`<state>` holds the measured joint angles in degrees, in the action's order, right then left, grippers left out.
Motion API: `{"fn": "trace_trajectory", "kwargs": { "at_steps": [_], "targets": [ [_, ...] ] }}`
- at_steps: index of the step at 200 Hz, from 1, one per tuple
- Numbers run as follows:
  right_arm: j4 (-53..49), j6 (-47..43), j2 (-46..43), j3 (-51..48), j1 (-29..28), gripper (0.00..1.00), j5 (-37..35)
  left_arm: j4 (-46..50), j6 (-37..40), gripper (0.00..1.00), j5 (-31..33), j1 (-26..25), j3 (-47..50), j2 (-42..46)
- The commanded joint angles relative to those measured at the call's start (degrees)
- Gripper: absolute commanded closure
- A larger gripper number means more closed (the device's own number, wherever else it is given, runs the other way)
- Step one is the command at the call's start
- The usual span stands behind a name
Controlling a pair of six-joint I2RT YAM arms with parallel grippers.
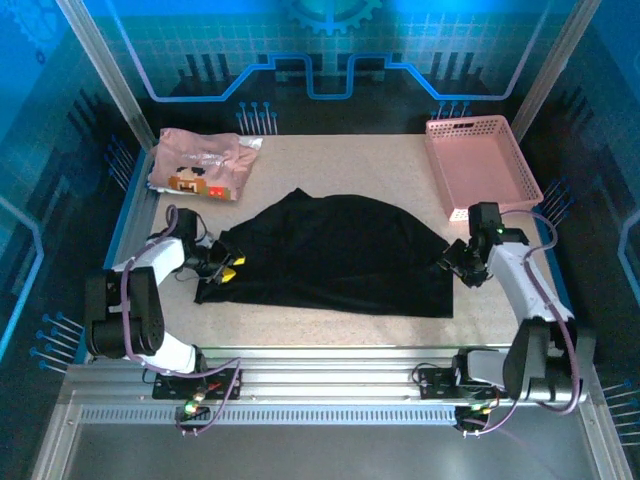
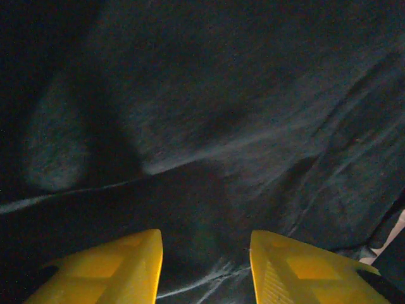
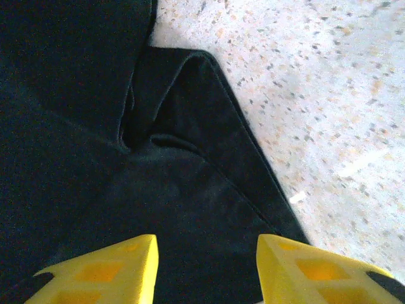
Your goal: Fold and stack the t-shirts
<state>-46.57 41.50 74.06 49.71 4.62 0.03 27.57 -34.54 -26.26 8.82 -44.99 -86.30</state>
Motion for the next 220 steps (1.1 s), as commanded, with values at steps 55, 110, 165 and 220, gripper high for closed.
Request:
{"fn": "trace_trajectory", "kwargs": {
  "at_steps": [55, 110, 165, 220],
  "targets": [
    [10.2, -4.1, 7.2, -4.1, 1.3, 0.6, 5.5, 0.4, 1.3, 0.56, 0.1, 0.0, -5.2, -2.8],
    [17.8, -3.7, 9.6, -5.8, 1.9, 0.61, 8.8, 0.0, 2.0, 0.56, 0.7, 0.1, -6.1, -4.4],
    [19.8, -3.3, 12.8, -5.9, 1.8, 0.65, 9.1, -0.2, 2.3, 0.56, 1.2, 0.1, -6.7, -6.2],
    [19.4, -2.5, 11.3, -7.4, 3.1, 0.95, 7.6, -0.2, 2.7, 0.56, 1.5, 0.7, -7.3, -8.4]
  ]
}}
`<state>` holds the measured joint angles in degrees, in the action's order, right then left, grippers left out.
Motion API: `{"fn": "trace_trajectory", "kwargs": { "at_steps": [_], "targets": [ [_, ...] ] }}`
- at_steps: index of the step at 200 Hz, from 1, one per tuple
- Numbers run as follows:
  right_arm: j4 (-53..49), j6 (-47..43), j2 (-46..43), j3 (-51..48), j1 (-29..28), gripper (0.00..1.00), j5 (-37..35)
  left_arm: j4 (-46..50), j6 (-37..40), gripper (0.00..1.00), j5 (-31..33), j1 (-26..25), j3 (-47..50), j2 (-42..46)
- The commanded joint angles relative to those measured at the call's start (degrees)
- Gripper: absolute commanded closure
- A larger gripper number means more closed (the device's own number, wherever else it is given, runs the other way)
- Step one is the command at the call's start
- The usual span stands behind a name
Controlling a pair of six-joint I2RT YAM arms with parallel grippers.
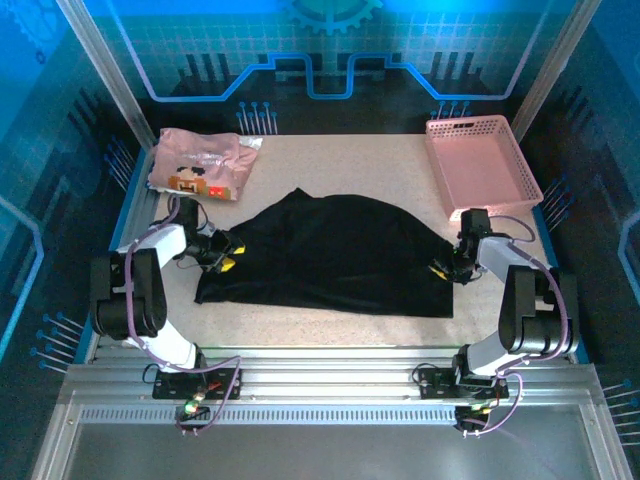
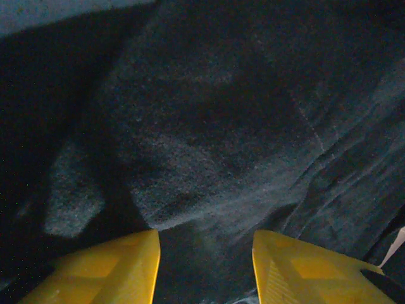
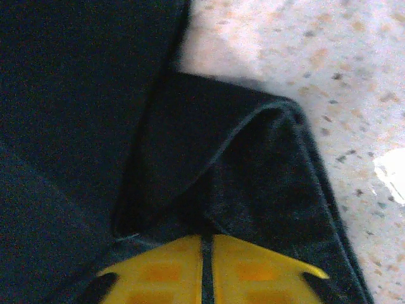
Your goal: Fold and stack the t-shirts
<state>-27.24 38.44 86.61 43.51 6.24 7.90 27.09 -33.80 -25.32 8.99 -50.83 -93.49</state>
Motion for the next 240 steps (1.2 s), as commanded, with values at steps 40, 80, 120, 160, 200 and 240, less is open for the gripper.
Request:
{"fn": "trace_trajectory", "kwargs": {
  "at_steps": [40, 80, 120, 160, 200, 240],
  "targets": [
    [-3.3, 1.0, -6.5, -1.6, 2.1, 1.0, -1.1, 0.6, 3.2, 0.55, 1.0, 1.0, -2.0, -2.3],
    [-7.3, 2.1, -13.4, -4.2, 3.6, 1.0, -0.6, 0.2, 3.5, 0.55, 1.1, 1.2, -2.2, -2.7],
    [-3.3, -0.8, -11.5, -4.0, 3.7, 0.57, 4.1, -0.7, 3.7, 0.54, -0.3, 1.2, -2.1, -3.3],
    [0.2, -3.2, -4.2, -0.9, 3.4, 0.49, 6.3, -1.0, 3.7, 0.54, -0.8, 1.2, -2.1, -3.3],
    [1.4, -3.6, -0.8, 0.9, 2.3, 0.51, 6.2, -1.3, 3.7, 0.54, -0.9, 1.2, -1.5, -3.1],
    [0.8, -4.4, 1.0, 2.1, 2.0, 0.54, 6.1, -1.6, 3.6, 0.54, -0.7, 1.2, -0.7, -2.7]
  ]
}}
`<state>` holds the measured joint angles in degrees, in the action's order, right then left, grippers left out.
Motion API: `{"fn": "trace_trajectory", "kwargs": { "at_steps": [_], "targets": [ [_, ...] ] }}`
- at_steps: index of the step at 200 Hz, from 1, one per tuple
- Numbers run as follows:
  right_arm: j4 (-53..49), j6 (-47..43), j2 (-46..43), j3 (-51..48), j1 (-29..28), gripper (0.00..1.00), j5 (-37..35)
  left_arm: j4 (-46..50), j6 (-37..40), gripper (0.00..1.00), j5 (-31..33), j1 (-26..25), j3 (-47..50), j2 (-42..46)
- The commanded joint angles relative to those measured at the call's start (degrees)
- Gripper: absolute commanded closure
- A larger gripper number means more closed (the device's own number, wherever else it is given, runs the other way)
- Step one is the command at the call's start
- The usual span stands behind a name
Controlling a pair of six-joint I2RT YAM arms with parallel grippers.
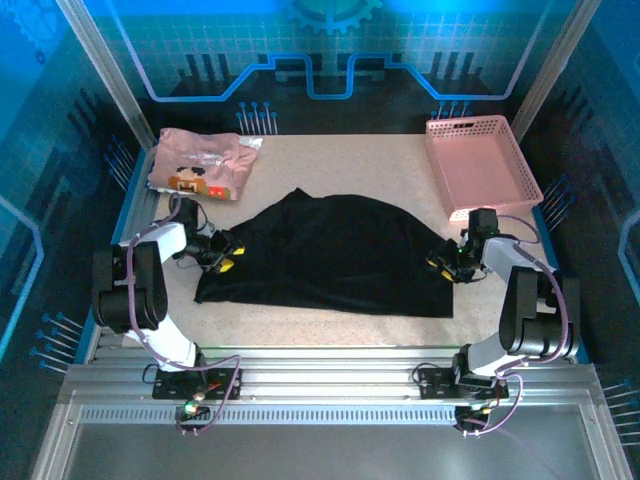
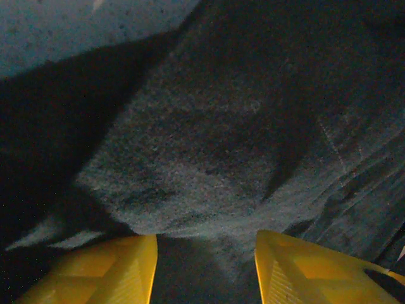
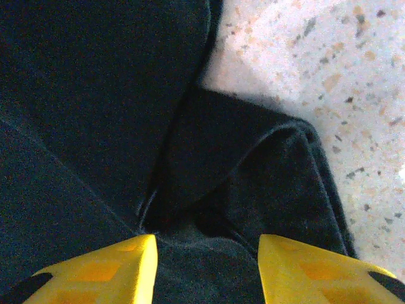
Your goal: Fold and stack the t-shirts
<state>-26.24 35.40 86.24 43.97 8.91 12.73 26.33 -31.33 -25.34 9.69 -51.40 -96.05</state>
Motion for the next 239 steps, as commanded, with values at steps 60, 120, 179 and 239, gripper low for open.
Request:
{"fn": "trace_trajectory", "kwargs": {
  "at_steps": [60, 120, 179, 239],
  "targets": [
    [-2.1, -2.2, 2.1, 1.9, -1.1, 0.79, 0.8, -0.6, 1.2, 0.54, 0.1, 0.5, 0.6, -0.2],
    [-9.2, -2.4, -7.8, 1.2, 1.2, 1.0, 0.4, 0.3, 1.4, 0.54, 1.1, 1.3, 1.0, 0.1],
    [-13.0, -3.5, -14.1, -1.2, 4.3, 0.93, 3.1, -0.5, 1.8, 0.54, 0.5, 1.8, 0.9, -0.6],
    [-7.5, -5.6, -1.9, 3.3, 1.8, 0.56, 6.5, -2.3, 1.6, 0.53, -2.2, 1.7, 1.0, -0.5]
  ]
}}
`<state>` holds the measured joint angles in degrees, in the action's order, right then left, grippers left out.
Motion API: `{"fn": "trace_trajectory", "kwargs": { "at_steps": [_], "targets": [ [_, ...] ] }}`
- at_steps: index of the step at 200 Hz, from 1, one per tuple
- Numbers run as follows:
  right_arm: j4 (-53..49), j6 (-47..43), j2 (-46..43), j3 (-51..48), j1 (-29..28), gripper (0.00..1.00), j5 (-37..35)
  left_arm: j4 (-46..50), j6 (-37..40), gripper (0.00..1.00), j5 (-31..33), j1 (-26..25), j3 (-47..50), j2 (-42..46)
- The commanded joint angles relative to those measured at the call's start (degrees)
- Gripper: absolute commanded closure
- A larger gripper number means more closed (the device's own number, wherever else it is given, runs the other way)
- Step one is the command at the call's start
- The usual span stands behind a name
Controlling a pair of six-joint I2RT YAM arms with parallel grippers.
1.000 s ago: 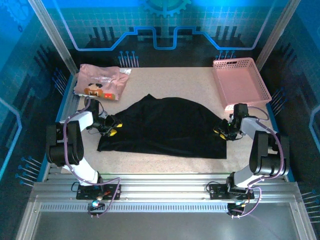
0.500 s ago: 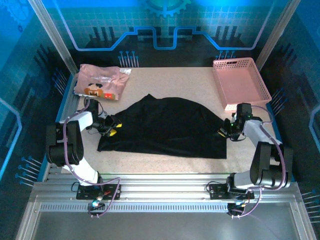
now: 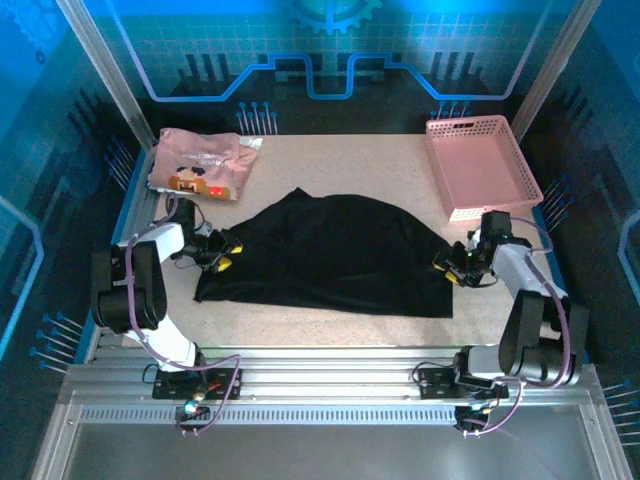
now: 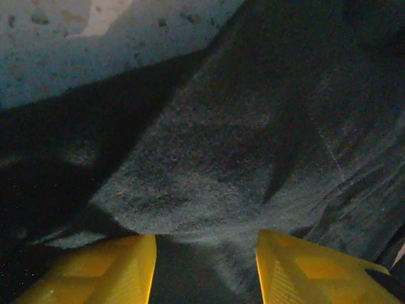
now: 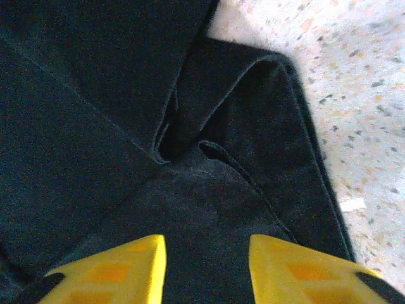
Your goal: Fold and stack the t-shirts
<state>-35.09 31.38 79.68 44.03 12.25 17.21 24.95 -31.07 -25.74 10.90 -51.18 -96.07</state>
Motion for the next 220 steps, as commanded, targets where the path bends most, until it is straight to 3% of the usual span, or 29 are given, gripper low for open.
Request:
{"fn": "trace_trajectory", "kwargs": {
  "at_steps": [1, 81, 220],
  "targets": [
    [1.3, -1.6, 4.9, 3.4, -1.6, 0.56, 2.0, -0.9, 1.4, 0.53, -1.8, 0.5, 0.8, -0.5],
    [-0.2, -1.9, 14.8, 10.0, -5.1, 0.61, -2.7, -1.1, 1.6, 0.53, -1.1, 0.5, 3.1, 0.8],
    [-10.2, -6.9, 20.5, 17.0, -11.0, 0.61, -13.0, -0.3, 1.9, 0.53, 0.0, 0.5, 3.7, 1.5]
  ]
}}
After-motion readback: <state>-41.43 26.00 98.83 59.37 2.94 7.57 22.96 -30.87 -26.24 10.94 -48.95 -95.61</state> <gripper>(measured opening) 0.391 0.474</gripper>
